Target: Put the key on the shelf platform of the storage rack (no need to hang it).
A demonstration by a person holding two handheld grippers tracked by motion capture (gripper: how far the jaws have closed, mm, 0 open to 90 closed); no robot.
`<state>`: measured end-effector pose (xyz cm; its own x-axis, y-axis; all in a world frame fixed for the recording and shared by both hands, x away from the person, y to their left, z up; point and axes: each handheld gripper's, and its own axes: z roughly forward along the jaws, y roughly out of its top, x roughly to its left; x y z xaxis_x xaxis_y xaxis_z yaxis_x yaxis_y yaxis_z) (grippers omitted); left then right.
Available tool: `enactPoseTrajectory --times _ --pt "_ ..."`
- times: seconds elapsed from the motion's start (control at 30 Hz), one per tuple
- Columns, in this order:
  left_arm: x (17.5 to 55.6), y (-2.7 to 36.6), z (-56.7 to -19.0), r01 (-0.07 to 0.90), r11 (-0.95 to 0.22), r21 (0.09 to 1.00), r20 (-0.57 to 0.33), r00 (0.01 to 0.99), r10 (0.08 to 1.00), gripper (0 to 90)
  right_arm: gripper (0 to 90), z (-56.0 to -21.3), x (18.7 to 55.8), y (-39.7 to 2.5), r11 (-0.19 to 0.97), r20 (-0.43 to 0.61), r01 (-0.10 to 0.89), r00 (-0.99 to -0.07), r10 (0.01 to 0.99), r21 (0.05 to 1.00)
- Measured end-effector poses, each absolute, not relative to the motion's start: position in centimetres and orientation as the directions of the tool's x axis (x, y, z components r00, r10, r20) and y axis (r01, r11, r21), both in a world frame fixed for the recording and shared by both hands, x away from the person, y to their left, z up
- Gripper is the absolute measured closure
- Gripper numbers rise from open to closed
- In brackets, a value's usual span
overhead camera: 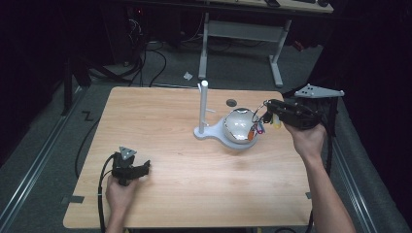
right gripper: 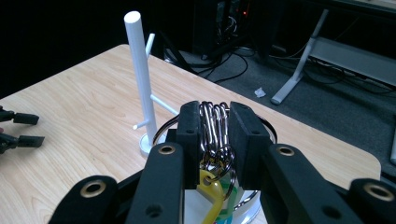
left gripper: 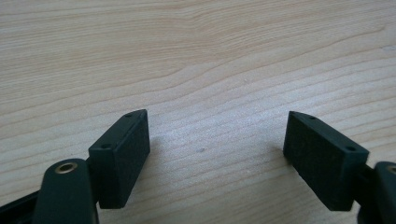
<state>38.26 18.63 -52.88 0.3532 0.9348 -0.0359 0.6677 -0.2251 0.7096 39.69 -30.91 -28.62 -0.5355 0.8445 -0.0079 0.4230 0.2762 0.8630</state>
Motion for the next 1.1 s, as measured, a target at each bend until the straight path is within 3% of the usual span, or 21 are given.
enactPoseTrajectory --times 1.1 --pt "38.3 18.7 -52.9 0.67 -0.219 0.71 -0.044 0.352 0.935 22.9 75.5 -32.6 45.6 -28.6 0.294 0.048 0.555 -0.519 0.854 0.778"
